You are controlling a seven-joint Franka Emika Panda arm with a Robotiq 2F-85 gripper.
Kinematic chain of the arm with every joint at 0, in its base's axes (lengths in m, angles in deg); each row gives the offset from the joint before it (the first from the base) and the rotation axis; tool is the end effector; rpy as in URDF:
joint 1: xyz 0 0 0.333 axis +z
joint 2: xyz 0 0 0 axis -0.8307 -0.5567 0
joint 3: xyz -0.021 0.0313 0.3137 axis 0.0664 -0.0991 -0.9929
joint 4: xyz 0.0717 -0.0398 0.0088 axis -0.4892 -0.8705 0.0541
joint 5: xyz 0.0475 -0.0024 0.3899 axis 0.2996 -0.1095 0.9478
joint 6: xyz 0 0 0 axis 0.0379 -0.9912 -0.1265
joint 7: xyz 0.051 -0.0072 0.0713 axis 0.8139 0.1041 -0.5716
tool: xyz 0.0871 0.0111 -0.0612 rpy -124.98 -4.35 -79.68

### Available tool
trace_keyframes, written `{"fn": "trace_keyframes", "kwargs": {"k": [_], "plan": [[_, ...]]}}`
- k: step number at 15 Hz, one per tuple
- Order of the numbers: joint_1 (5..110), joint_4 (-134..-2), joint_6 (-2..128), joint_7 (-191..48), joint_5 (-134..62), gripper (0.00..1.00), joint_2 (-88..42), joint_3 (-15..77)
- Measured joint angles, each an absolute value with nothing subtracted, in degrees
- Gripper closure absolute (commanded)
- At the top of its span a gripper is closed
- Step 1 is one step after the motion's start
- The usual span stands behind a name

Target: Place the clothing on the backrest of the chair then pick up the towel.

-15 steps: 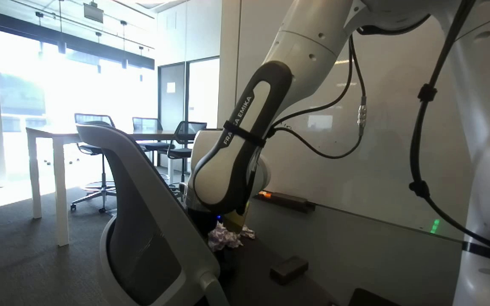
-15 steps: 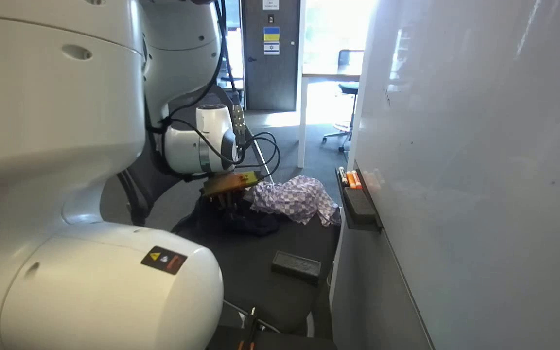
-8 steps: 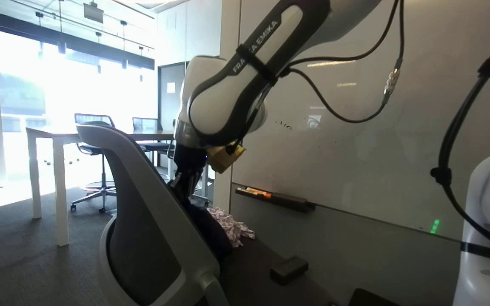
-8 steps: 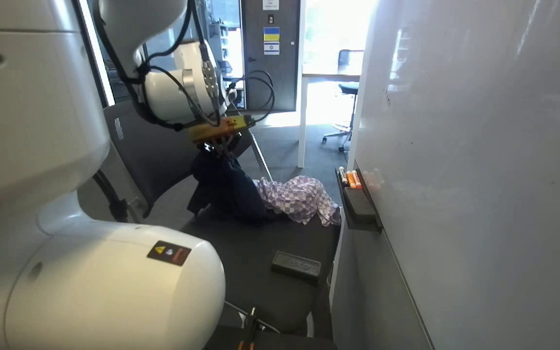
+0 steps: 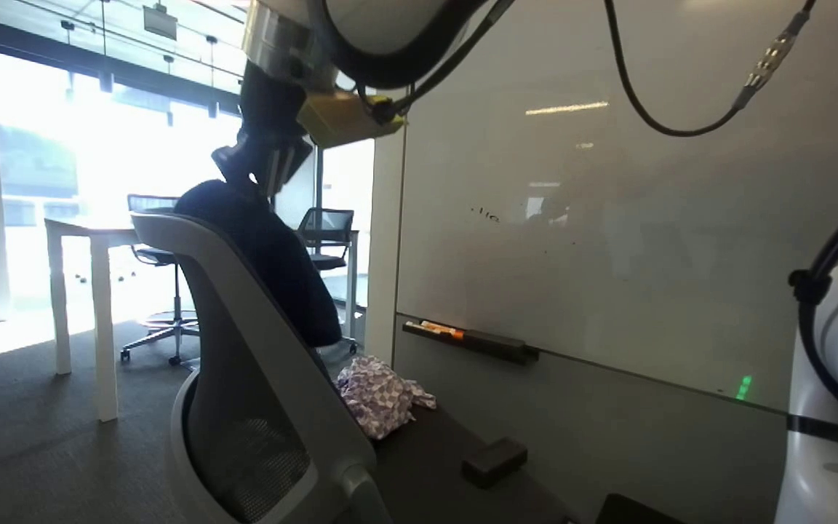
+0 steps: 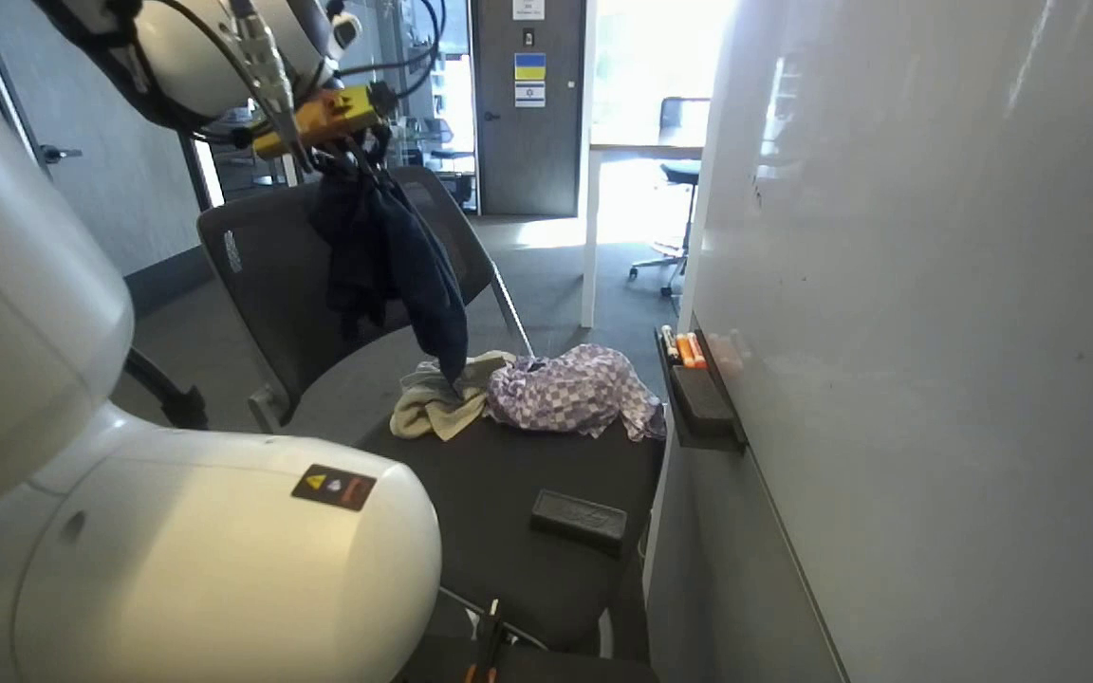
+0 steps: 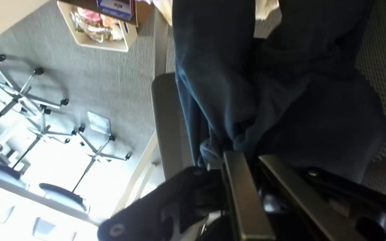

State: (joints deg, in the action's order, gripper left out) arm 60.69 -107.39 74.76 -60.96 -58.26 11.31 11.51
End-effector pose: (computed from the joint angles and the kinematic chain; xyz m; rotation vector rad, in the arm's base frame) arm 0.4630 0.1860 0.5307 2.7015 0.5509 0.9213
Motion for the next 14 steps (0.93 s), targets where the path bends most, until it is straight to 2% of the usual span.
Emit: {"fn": "trace_keyframes", "kwargs": {"k": [6,10,11,12,13,14], "plan": [[58.4,-97.8,76.0,-48.3,-65.7,0.91,9.6,4.2],[58.4,-96.3,82.7,-42.7,-67.8,0.89,3.4,1.6],[58.6,-96.3,84.8,-41.6,-67.7,0.84,1.5,0.8],[59.2,-96.3,86.3,-40.4,-67.6,0.64,-0.1,-0.2],[59.9,-96.3,87.3,-39.0,-67.6,0.60,-1.6,-1.3],[60.6,-96.3,87.9,-37.7,-67.6,0.53,-2.6,-2.4]]}}
